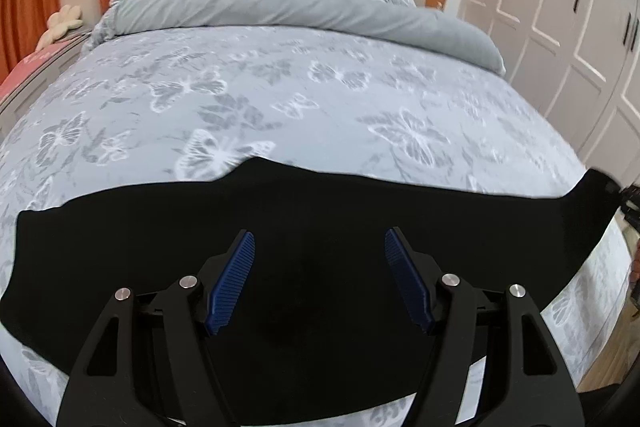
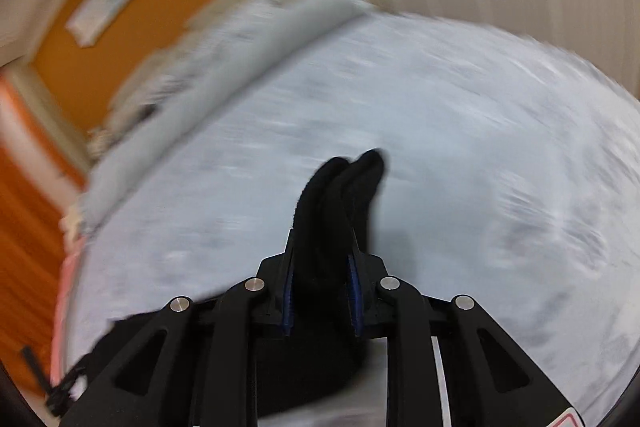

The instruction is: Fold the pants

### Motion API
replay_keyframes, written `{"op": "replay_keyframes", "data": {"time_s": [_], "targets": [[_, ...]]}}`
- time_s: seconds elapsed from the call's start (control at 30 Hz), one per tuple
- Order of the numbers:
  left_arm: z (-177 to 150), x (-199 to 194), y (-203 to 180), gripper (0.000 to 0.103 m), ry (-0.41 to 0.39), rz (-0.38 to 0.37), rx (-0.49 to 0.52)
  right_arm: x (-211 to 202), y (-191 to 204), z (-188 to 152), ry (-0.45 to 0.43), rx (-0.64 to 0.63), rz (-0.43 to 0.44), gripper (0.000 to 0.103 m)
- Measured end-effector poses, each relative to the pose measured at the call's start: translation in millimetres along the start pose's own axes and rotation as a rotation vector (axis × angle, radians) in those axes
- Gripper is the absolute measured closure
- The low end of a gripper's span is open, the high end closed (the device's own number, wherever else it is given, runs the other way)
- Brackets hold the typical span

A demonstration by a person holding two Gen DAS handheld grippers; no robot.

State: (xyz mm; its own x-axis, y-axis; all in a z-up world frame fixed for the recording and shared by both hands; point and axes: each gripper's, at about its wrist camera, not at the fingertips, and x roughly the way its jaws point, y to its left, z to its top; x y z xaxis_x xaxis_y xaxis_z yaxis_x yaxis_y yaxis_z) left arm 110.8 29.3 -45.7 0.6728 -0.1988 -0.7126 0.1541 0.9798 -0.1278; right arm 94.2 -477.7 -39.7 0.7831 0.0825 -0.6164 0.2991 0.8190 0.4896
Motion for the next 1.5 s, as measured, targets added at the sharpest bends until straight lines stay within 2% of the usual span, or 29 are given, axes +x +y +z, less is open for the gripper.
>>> {"op": "replay_keyframes", "data": {"time_s": [0.13, 0.17, 0.27, 0.3, 0.43, 0.53, 0.67, 0.73, 0.77, 0.8, 0.83, 0.87, 0.93, 0.97, 1.07, 1.1, 1.17, 1.23, 1.27, 1.3, 1.33, 1.37, 1.4, 1.47, 1.5], "targets": [[6.5, -23.3, 32.6, 0.036, -0.037, 0.015, -0.073, 2.1, 110.3, -9.5, 0.027, -0.162, 0.153, 0.083], [8.0, -30.1, 43.8, 0.036, -0.046, 0.022, -0.095, 8.2, 146.7, -20.3, 0.055, -0.223, 0.198, 0.083], [10.1, -46.7, 73.3, 0.035, -0.066, 0.051, -0.138, 24.6, 214.1, -53.6, 0.130, -0.342, 0.268, 0.083], [10.2, -50.4, 80.1, 0.033, -0.071, 0.060, -0.145, 36.9, 245.1, -74.5, 0.172, -0.405, 0.289, 0.083], [4.3, -73.7, 127.3, 0.029, -0.093, 0.110, -0.204, 72.4, 307.2, -142.8, 0.308, -0.553, 0.317, 0.083], [-5.3, -87.5, 168.5, 0.028, -0.090, 0.155, -0.267, 100.6, 333.6, -195.0, 0.408, -0.659, 0.269, 0.082], [-21.9, -99.3, 218.6, 0.028, -0.068, 0.208, -0.345, 129.3, 332.1, -245.6, 0.524, -0.744, 0.192, 0.073], [-31.8, -103.6, 241.0, 0.028, -0.047, 0.243, -0.374, 123.5, 333.1, -244.6, 0.514, -0.742, 0.191, 0.069], [-36.3, -106.3, 250.7, 0.028, -0.041, 0.256, -0.387, 114.8, 333.6, -237.6, 0.492, -0.725, 0.205, 0.061], [-40.1, -109.3, 259.2, 0.028, -0.037, 0.267, -0.399, 94.5, 330.2, -218.4, 0.426, -0.690, 0.244, 0.042], [-45.5, -115.0, 270.0, 0.028, -0.043, 0.275, -0.418, 76.5, 322.9, -198.7, 0.346, -0.661, 0.254, 0.031], [-48.6, -119.1, 276.8, 0.028, -0.048, 0.281, -0.433, 58.3, 310.2, -178.6, 0.252, -0.636, 0.218, 0.015], [-51.8, -125.1, 286.4, 0.028, -0.059, 0.289, -0.456, 42.1, 279.2, -151.6, 0.174, -0.594, 0.128, 0.014], [-52.7, -127.1, 289.1, 0.028, -0.063, 0.290, -0.467, 42.0, 257.9, -137.8, 0.173, -0.554, 0.075, 0.014], [-49.8, -128.0, 286.7, 0.028, -0.074, 0.271, -0.479, 71.7, 165.1, -107.9, 0.310, -0.303, -0.109, 0.014], [-47.1, -126.9, 282.7, 0.028, -0.077, 0.264, -0.473, 78.5, 149.6, -105.8, 0.342, -0.262, -0.132, 0.014], [-39.3, -121.9, 266.8, 0.028, -0.082, 0.248, -0.441, 93.6, 125.4, -110.2, 0.422, -0.214, -0.123, 0.014], [-33.7, -116.1, 250.8, 0.027, -0.080, 0.231, -0.409, 109.9, 114.6, -120.6, 0.526, -0.161, -0.028, 0.014], [-30.9, -112.4, 241.0, 0.027, -0.078, 0.223, -0.394, 114.8, 114.5, -128.7, 0.567, -0.141, 0.019, 0.015], [-28.3, -109.2, 232.0, 0.027, -0.076, 0.213, -0.381, 119.8, 118.3, -137.4, 0.581, -0.147, 0.041, 0.028], [-24.8, -103.7, 218.8, 0.026, -0.070, 0.198, -0.363, 118.8, 131.2, -145.1, 0.561, -0.226, 0.025, 0.042], [-23.4, -100.9, 211.5, 0.026, -0.067, 0.191, -0.351, 116.5, 138.4, -146.5, 0.553, -0.257, 0.025, 0.073], [-21.6, -97.2, 202.6, 0.026, -0.063, 0.185, -0.335, 105.3, 147.8, -140.8, 0.528, -0.247, 0.057, 0.084], [-18.0, -88.6, 181.4, 0.026, -0.053, 0.178, -0.293, 73.0, 151.7, -117.9, 0.418, -0.219, 0.117, 0.087], [-17.6, -85.8, 174.2, 0.026, -0.050, 0.174, -0.280, 60.3, 148.7, -109.2, 0.371, -0.224, 0.097, 0.087]]}}
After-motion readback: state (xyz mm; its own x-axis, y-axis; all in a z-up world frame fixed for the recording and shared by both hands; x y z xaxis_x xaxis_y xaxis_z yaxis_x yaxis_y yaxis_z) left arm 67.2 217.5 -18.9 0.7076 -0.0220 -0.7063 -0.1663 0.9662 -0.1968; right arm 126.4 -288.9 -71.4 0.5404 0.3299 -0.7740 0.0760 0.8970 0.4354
